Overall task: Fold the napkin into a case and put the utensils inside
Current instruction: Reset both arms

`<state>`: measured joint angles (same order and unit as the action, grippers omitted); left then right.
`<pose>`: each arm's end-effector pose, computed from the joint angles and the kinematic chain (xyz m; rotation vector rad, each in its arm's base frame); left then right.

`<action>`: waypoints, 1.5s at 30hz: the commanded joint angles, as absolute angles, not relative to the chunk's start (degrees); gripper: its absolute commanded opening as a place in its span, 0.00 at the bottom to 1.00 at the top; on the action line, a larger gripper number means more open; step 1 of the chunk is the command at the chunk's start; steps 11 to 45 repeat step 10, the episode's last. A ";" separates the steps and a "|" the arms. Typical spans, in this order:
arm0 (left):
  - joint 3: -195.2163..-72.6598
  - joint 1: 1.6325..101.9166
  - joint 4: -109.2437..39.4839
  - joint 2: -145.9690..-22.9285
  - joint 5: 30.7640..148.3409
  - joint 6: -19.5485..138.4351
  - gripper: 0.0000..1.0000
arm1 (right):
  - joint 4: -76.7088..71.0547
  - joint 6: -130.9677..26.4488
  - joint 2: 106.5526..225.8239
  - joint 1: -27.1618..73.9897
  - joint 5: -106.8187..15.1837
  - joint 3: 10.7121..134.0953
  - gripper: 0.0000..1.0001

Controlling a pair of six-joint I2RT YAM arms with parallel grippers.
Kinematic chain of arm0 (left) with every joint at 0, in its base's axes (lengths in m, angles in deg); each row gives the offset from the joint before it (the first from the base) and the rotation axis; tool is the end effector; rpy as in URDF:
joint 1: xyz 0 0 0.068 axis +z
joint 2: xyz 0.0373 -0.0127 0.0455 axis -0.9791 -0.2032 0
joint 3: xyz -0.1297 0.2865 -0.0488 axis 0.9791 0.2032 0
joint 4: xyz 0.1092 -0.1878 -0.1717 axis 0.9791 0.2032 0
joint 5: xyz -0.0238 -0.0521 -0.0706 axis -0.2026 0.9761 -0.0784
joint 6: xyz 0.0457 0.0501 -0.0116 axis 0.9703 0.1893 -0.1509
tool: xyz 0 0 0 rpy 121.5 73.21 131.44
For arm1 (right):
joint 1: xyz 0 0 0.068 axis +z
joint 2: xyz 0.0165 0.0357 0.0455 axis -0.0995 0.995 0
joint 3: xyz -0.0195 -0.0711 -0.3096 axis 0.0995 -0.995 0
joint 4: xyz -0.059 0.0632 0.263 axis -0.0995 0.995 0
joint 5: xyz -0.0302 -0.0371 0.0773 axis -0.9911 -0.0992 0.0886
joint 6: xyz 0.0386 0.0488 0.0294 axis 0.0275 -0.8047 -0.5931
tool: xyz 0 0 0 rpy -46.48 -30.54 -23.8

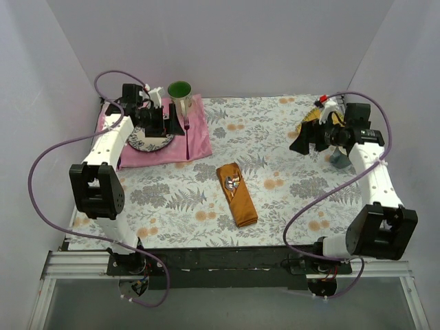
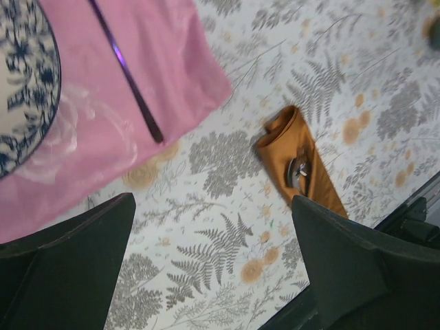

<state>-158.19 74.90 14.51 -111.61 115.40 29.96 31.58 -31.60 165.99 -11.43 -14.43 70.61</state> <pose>0.4229 -0.0562 0.3520 -0.5850 2.5222 -1.0533 0.3264 0.0025 0.3693 -0.4902 2.1200 0.5882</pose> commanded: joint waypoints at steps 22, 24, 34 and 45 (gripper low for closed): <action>-147.08 76.42 15.47 -99.57 106.42 28.40 0.98 | 34.64 -25.22 149.00 -10.72 -15.93 55.73 0.99; -147.08 76.42 15.47 -99.57 106.42 28.40 0.98 | 34.64 -25.22 149.00 -10.72 -15.93 55.73 0.99; -147.08 76.42 15.47 -99.57 106.42 28.40 0.98 | 34.64 -25.22 149.00 -10.72 -15.93 55.73 0.99; -147.08 76.42 15.47 -99.57 106.42 28.40 0.98 | 34.64 -25.22 149.00 -10.72 -15.93 55.73 0.99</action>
